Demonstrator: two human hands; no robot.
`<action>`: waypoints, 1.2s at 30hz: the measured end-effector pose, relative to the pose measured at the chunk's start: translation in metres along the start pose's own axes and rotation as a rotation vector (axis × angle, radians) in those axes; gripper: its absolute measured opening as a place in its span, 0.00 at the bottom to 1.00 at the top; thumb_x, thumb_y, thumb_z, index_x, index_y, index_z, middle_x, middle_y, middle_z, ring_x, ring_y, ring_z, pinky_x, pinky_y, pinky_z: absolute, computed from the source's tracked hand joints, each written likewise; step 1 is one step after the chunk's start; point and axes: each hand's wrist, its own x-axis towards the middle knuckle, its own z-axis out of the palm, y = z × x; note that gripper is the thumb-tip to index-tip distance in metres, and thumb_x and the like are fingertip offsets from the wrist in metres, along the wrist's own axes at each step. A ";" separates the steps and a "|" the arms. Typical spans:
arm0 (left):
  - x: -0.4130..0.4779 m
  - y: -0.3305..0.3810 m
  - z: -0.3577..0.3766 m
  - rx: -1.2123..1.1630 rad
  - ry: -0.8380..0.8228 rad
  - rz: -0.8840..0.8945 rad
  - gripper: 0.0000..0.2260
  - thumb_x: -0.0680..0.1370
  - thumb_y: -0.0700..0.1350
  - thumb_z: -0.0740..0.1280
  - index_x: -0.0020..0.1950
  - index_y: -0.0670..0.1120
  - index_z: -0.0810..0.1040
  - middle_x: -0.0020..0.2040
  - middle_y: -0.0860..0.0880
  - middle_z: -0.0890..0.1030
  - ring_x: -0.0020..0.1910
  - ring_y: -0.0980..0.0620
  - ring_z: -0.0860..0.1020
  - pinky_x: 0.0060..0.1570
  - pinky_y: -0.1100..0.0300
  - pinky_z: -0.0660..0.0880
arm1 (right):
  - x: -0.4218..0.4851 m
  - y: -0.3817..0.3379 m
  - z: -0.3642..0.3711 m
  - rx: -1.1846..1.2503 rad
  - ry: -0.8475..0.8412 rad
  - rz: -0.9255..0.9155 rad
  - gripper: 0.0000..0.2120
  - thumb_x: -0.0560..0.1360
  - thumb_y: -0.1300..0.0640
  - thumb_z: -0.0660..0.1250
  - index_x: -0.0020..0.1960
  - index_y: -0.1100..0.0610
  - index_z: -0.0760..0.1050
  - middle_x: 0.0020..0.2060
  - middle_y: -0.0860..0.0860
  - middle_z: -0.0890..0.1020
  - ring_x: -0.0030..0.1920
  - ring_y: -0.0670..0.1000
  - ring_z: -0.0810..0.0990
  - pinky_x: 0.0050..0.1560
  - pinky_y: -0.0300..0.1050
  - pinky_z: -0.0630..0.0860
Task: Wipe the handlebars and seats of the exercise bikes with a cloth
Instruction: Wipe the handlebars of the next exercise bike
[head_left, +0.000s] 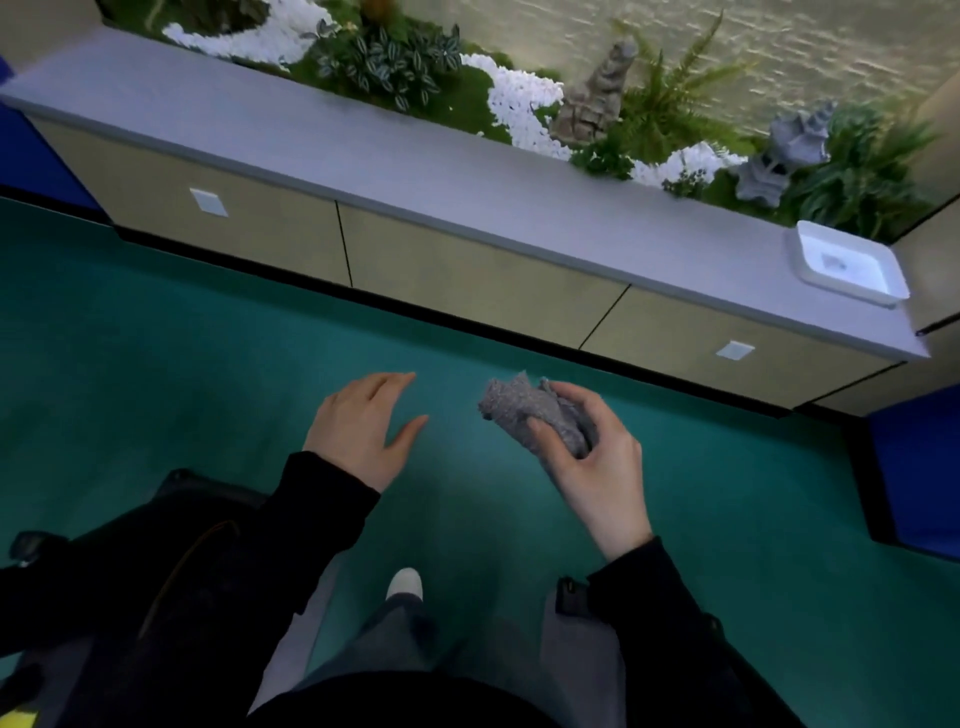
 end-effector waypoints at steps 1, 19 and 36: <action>0.007 -0.003 -0.003 0.000 0.014 -0.013 0.19 0.74 0.44 0.71 0.62 0.37 0.76 0.57 0.39 0.79 0.55 0.39 0.78 0.55 0.45 0.75 | 0.011 -0.002 0.004 -0.011 -0.008 -0.021 0.14 0.73 0.58 0.71 0.59 0.54 0.78 0.51 0.46 0.82 0.50 0.40 0.79 0.50 0.27 0.71; 0.145 0.001 -0.003 0.016 0.173 -0.382 0.23 0.73 0.51 0.62 0.62 0.39 0.77 0.56 0.40 0.80 0.55 0.40 0.78 0.55 0.45 0.74 | 0.231 -0.007 0.038 0.207 -0.378 -0.210 0.16 0.80 0.60 0.61 0.63 0.44 0.71 0.46 0.41 0.81 0.46 0.46 0.80 0.38 0.41 0.79; 0.221 -0.029 -0.022 0.046 0.268 -0.635 0.26 0.74 0.56 0.56 0.61 0.39 0.77 0.57 0.40 0.80 0.55 0.39 0.78 0.54 0.45 0.74 | 0.358 -0.043 0.110 0.198 -0.692 -0.287 0.09 0.80 0.59 0.61 0.55 0.50 0.76 0.47 0.40 0.80 0.48 0.34 0.78 0.42 0.26 0.72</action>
